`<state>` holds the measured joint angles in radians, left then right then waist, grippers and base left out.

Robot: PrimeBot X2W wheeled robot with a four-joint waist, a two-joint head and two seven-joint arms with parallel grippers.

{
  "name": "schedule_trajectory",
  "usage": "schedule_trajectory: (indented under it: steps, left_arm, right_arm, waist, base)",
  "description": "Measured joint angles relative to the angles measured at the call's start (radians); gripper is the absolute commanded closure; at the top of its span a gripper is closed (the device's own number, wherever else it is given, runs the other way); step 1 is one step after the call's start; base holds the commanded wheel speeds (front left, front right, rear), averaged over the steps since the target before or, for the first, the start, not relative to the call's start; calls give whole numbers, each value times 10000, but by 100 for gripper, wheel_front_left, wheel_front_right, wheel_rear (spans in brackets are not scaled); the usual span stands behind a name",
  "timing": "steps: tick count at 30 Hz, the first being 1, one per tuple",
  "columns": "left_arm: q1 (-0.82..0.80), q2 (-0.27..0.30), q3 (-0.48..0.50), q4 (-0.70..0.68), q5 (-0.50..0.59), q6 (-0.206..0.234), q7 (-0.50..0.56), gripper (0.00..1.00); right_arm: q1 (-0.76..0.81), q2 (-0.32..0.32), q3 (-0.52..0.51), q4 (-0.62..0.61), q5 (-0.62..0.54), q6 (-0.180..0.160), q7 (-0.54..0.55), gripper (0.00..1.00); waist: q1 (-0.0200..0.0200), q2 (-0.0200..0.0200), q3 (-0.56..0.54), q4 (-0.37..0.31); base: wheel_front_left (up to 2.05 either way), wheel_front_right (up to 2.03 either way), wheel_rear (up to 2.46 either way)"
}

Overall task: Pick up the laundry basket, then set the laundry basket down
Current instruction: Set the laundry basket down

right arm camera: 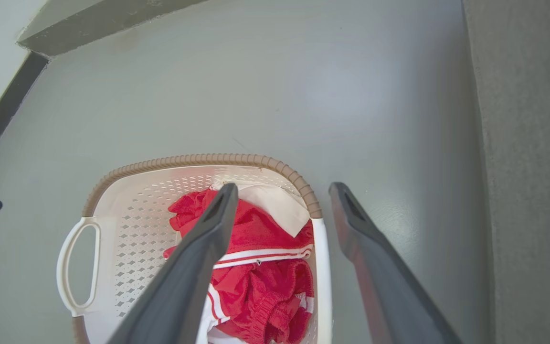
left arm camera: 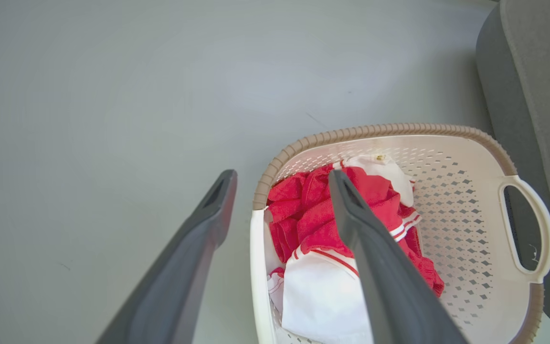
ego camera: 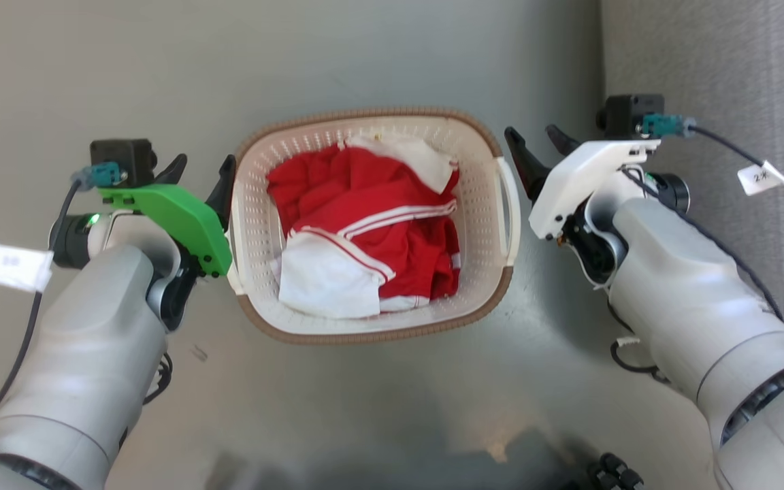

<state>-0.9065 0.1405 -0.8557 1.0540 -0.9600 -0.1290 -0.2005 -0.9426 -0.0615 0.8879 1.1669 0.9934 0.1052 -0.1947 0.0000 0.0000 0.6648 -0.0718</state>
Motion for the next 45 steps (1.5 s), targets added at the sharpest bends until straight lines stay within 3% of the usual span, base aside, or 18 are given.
schedule_trajectory:
  steps: [16,24,29,45]
  left_arm:
    - [1178,428,-146,-727,150,0,-485,0]
    - [1555,754,1091,-1820,627,6,-483,0]
    - [2412,755,1593,-2493,1133,209,-483,0]
    - [4834,978,3664,-5327,2711,1252,-485,0]
  right_arm:
    - [1153,-21,-311,-332,-75,88,-571,0]
    - [1318,-665,-1388,-1720,-522,77,-570,0]
    - [1919,-1005,-2094,-2564,-993,-151,-570,0]
    - [4614,-1269,-4113,-5685,-2732,-882,-571,0]
  waist:
    - [0,0,-2223,-119]
    - [0,0,-3362,-87]
    - [0,0,-4071,-24]
    - [-1,0,-5813,162]
  base:
    - [0,0,0]
    - [0,0,0]
    - [0,0,0]
    - [0,0,0]
